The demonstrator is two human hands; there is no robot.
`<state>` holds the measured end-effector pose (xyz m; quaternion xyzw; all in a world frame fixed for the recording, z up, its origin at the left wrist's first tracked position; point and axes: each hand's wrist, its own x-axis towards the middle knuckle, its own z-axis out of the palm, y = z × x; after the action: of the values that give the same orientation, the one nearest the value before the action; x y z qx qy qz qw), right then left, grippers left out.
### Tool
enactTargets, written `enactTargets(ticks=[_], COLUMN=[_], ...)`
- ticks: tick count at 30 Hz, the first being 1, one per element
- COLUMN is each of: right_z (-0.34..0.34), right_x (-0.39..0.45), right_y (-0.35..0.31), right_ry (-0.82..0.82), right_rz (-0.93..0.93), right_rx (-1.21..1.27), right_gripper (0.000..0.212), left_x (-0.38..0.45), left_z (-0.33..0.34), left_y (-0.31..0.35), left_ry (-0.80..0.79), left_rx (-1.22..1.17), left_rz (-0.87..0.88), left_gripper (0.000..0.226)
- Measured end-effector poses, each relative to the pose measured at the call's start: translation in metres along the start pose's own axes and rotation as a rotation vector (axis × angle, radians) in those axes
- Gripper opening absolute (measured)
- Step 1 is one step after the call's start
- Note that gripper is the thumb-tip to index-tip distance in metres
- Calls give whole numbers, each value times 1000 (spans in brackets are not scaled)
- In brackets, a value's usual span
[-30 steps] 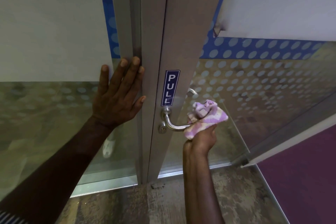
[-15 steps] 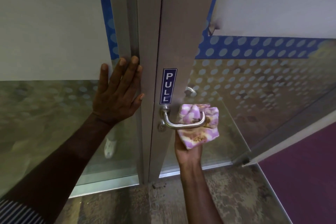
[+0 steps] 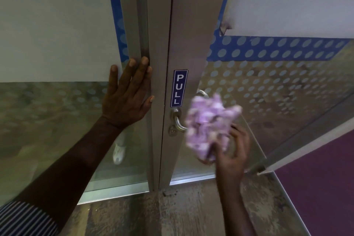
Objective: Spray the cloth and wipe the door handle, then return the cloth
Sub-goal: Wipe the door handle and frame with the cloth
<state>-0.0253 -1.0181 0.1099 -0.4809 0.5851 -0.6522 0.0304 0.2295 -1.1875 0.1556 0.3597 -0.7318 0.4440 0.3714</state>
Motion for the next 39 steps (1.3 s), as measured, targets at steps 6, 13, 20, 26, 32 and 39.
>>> enactTargets(ticks=[6,13,20,26,32,39], right_z=[75,105,106,89,40,0], right_x=[-34,-20,14,9,52,62], right_y=[5,16,-4,20,59,83], right_ry=[-430,-233,-371,-400,-594,-650], right_rz=[-315,-320,-193,-491,-951,-513], right_rx=[-653,-858,-844,-832,-578,-359], right_gripper=[66,54,46,39,40,61], left_x=[0,0,0,-2,-3,-5], left_z=[-2,-3,-2,1,0,6], left_y=[0,0,0,-2,-3,-2], left_ry=[-12,-17,-16,-5,13,12], left_rx=[-9,-19,-25,-1,14,22], left_rz=[8,11,12,28,37,22], left_gripper=[73,74,72,73,72,73])
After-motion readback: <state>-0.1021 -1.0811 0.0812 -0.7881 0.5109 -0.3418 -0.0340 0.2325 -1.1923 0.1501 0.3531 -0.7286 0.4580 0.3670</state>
